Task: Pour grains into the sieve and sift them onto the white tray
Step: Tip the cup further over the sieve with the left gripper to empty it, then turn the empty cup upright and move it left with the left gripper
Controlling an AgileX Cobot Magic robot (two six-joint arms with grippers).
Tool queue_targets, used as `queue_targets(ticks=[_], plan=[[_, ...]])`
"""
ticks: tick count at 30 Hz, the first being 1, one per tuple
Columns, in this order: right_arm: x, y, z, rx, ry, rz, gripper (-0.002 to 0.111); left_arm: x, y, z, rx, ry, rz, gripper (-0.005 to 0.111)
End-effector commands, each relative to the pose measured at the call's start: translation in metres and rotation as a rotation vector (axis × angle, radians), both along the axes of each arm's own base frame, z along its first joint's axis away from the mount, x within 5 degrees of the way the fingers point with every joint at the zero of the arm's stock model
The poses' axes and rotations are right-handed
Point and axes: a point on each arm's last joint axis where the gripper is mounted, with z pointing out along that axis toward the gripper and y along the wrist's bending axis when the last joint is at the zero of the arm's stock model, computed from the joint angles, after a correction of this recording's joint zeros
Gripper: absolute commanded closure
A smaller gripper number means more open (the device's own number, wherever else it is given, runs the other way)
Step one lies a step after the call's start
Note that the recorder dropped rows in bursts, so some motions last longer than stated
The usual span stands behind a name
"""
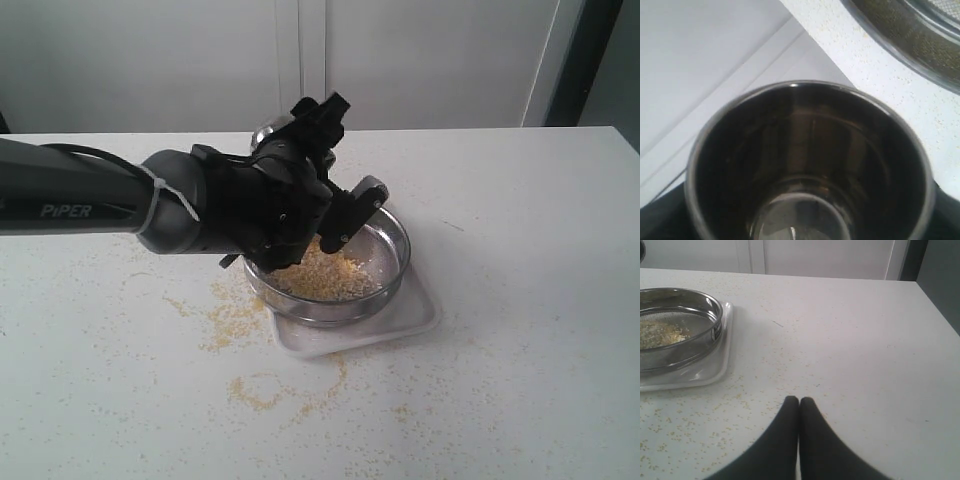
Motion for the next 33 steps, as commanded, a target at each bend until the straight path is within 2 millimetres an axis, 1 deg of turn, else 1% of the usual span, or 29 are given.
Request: queue_targets(ticks=[1,5,10,15,19,22,27,33], plan=[[0.000,0.000,0.000,-0.011,-0.014,0.000,0.108,0.001,0.007,0.010,-0.164,-0.052,0.131,0.107],[0.000,0.000,0.000,-0.011,-0.014,0.000,0.108,0.001,0.007,0.010,-0.312,-0.049,0.178,0.107],[0.000,0.000,0.000,-0.011,-0.014,0.000,0.108,-0.001,0.010,0.022,-0.550,-0.054,0.241,0.107],[0.000,0.000,0.000,-0.011,-0.014,0.000,0.108,-0.002,0.018,0.035,-0.726,-0.038,0.293,0.107],[0.000,0.000,0.000,-0.011,-0.014,0.000,0.108,0.004,0.031,0.040,-0.849,0.045,0.365,0.107],[0.000,0.000,0.000,-0.011,-0.014,0.000,0.108,0.009,0.043,0.045,-0.953,0.073,0.426,0.107],[0.000,0.000,0.000,-0.011,-0.014,0.000,0.108,0.014,0.060,0.054,-1.075,0.129,0.502,0.107],[0.000,0.000,0.000,-0.011,-0.014,0.000,0.108,0.021,0.083,0.067,-1.305,0.214,0.597,0.107]])
